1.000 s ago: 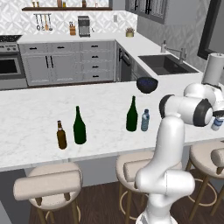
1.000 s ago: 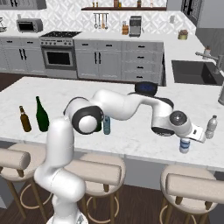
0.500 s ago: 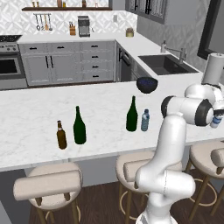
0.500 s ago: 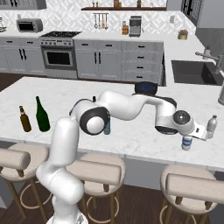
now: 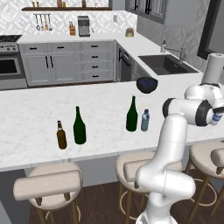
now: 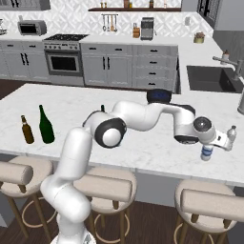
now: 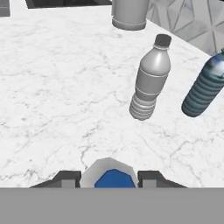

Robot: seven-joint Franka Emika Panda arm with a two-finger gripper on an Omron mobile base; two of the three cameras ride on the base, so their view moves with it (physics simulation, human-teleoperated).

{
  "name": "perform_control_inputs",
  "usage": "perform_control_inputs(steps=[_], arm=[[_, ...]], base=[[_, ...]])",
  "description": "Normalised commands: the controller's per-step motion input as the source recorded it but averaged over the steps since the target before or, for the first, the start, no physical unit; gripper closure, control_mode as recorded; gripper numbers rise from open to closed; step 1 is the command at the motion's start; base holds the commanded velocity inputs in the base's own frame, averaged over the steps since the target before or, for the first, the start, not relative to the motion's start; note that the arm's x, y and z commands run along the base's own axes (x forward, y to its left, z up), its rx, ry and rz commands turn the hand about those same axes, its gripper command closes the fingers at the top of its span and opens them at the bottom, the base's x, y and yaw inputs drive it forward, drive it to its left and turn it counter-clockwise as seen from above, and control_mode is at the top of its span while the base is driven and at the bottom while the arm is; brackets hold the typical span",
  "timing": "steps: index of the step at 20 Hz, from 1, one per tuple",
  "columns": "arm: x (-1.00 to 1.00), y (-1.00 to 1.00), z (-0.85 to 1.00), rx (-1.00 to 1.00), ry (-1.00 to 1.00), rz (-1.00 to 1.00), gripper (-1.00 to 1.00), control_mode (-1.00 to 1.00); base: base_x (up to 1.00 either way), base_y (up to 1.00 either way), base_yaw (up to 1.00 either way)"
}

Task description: Move the plastic bottles in the middle to the plastics group, and the glass bottles in the middle to the glass group.

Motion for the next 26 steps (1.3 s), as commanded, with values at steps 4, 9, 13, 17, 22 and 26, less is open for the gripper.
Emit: perform_control_inputs(steps=[4, 9, 13, 17, 22, 26], arm=[[0.18, 0.01, -0.53, -0.07, 0.0, 0.0, 1.0, -1.0], [0.13, 0.11, -0.61, -0.08, 0.0, 0.0, 1.0, -1.0], [0.22, 0.16, -0.5, -0.07, 0.0, 0.0, 1.0, -1.0], [0.18, 0.24, -0.49, -0.03, 0.0, 0.0, 1.0, -1.0], [0.23, 0.25, -0.47, -0.01, 0.0, 0.0, 1.0, -1.0], [0.15, 0.25, -0.43, 0.0, 0.0, 0.0, 1.0, -1.0]], base=[[0.0, 0.0, 0.0], [0.0, 0.0, 0.0], [0.0, 0.0, 0.0], [0.0, 0.0, 0.0], [0.0, 0.0, 0.0], [0.0, 0.0, 0.0]])
